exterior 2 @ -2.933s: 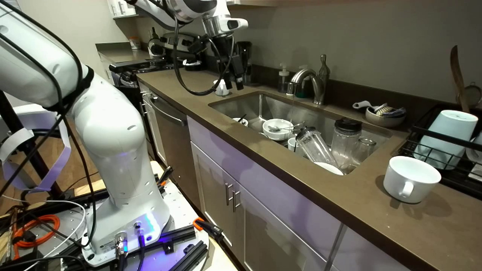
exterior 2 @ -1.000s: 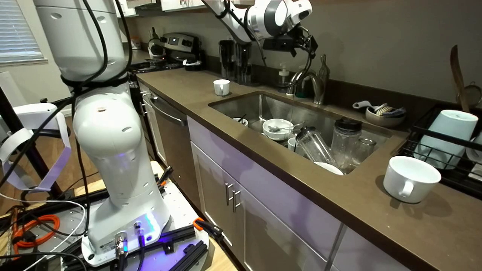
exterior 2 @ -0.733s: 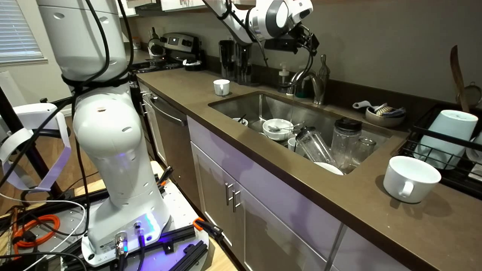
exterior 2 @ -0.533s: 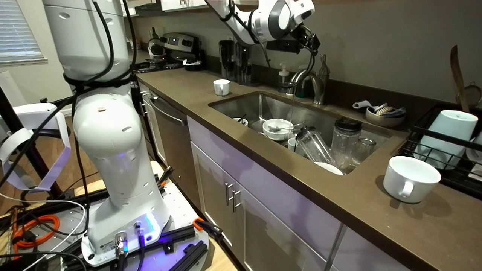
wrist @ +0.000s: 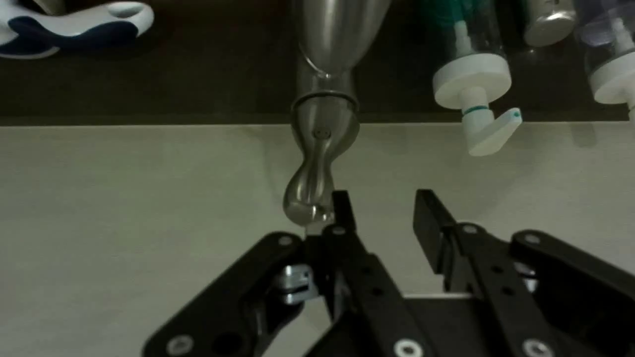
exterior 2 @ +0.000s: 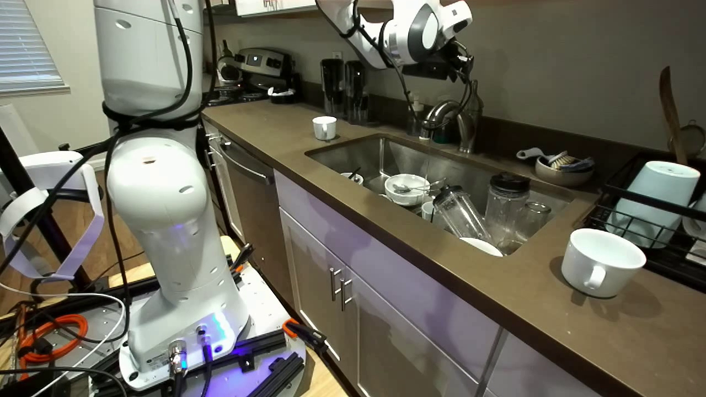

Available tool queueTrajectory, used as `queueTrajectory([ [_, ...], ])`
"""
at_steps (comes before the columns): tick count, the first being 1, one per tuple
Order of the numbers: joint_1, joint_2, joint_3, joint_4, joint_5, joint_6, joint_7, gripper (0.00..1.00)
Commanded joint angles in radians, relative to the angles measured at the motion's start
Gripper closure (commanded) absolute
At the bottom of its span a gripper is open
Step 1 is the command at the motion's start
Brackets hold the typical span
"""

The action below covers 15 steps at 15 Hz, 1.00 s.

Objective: Push the faucet handle downwards

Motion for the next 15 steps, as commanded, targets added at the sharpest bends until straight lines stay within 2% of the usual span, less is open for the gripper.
queueTrajectory([
  [1,0.021,0.034,-0.037,0.068,-0.048,0.018,0.014,0.79],
  [2,0.026,0.037,-0.049,0.079,-0.058,0.019,0.017,0.97],
  [3,0.028,0.04,-0.054,0.088,-0.061,0.019,0.015,0.94],
  [4,0.035,0.044,-0.066,0.096,-0.069,0.02,0.019,1.0],
  [6,0.043,0.054,-0.081,0.11,-0.079,0.022,0.024,0.9],
  [7,0.047,0.059,-0.084,0.116,-0.076,0.023,0.022,0.97],
  [8,0.051,0.065,-0.089,0.121,-0.074,0.025,0.022,0.93],
  [11,0.062,0.084,-0.101,0.137,-0.069,0.03,0.022,0.98],
  [13,0.07,0.094,-0.11,0.148,-0.068,0.031,0.022,0.91],
  [14,0.073,0.099,-0.114,0.154,-0.067,0.032,0.021,0.97],
  [15,0.078,0.104,-0.122,0.159,-0.07,0.034,0.023,0.97],
])
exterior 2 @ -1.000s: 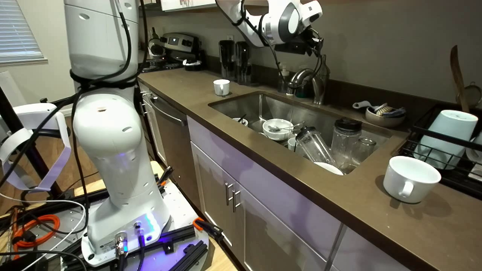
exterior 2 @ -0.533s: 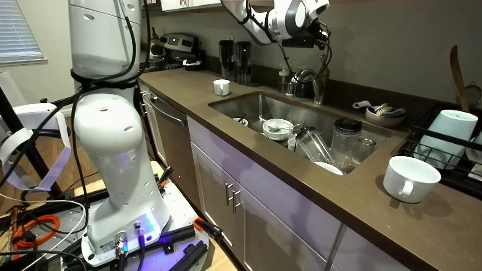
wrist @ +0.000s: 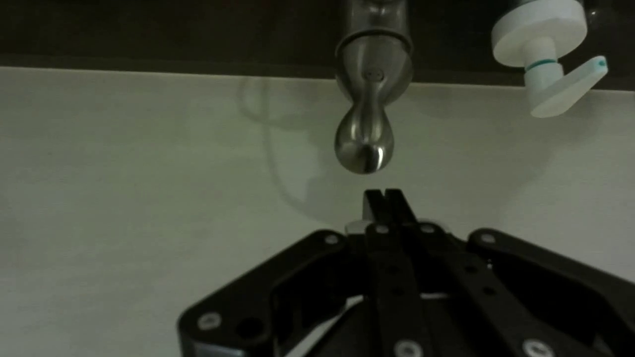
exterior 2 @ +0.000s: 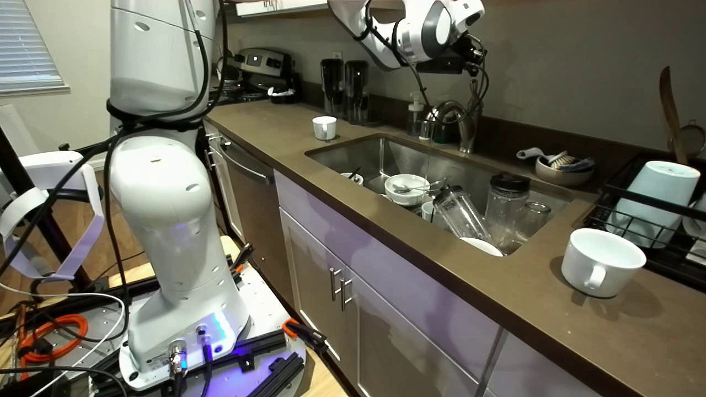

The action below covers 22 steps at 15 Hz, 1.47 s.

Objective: Push the faucet handle downwards

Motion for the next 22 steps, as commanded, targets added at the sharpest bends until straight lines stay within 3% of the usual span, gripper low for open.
queueTrajectory([
  [1,0.021,0.035,-0.031,0.042,-0.025,0.03,0.022,0.98],
  [22,0.06,0.015,-0.079,-0.017,-0.018,0.025,0.045,0.99],
])
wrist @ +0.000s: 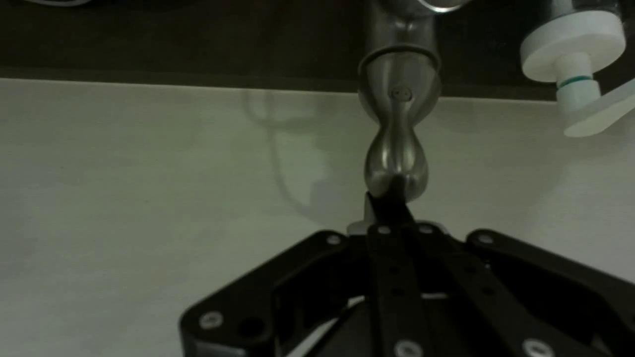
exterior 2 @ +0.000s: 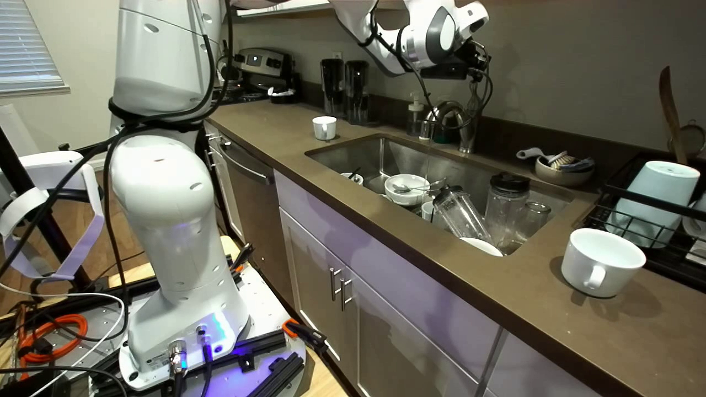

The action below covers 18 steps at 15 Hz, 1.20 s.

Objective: Push the faucet handle downwards

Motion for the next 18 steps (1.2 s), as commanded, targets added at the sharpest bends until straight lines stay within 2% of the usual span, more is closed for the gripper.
queueTrajectory([
  [1,0.032,-0.026,-0.03,-0.049,-0.02,0.026,0.046,0.99],
  [9,0.123,-0.061,-0.136,-0.127,-0.031,0.095,0.109,0.99],
  [13,0.176,-0.076,-0.195,-0.147,-0.032,0.092,0.116,0.99],
  [18,0.199,-0.072,-0.212,-0.142,-0.008,0.082,0.094,0.99],
])
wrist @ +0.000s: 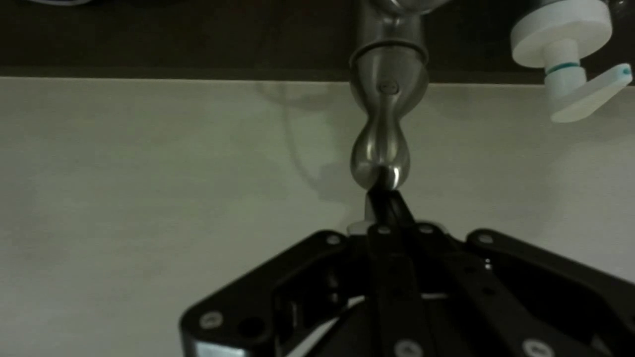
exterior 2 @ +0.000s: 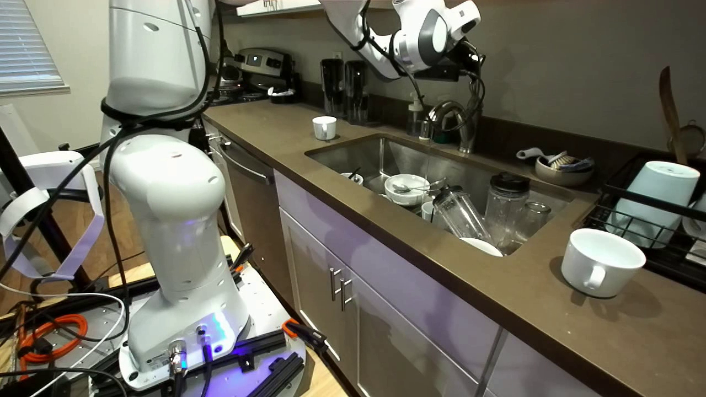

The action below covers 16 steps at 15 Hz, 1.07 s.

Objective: Push the faucet handle downwards

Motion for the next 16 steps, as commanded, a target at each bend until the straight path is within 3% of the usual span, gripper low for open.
queueTrajectory([
  [1,0.012,-0.031,-0.003,-0.055,-0.002,-0.015,0.01,0.99],
  [6,-0.006,-0.029,0.028,-0.064,0.022,-0.048,-0.003,0.99],
  [16,0.052,-0.074,-0.025,-0.134,-0.008,-0.057,0.031,0.99],
])
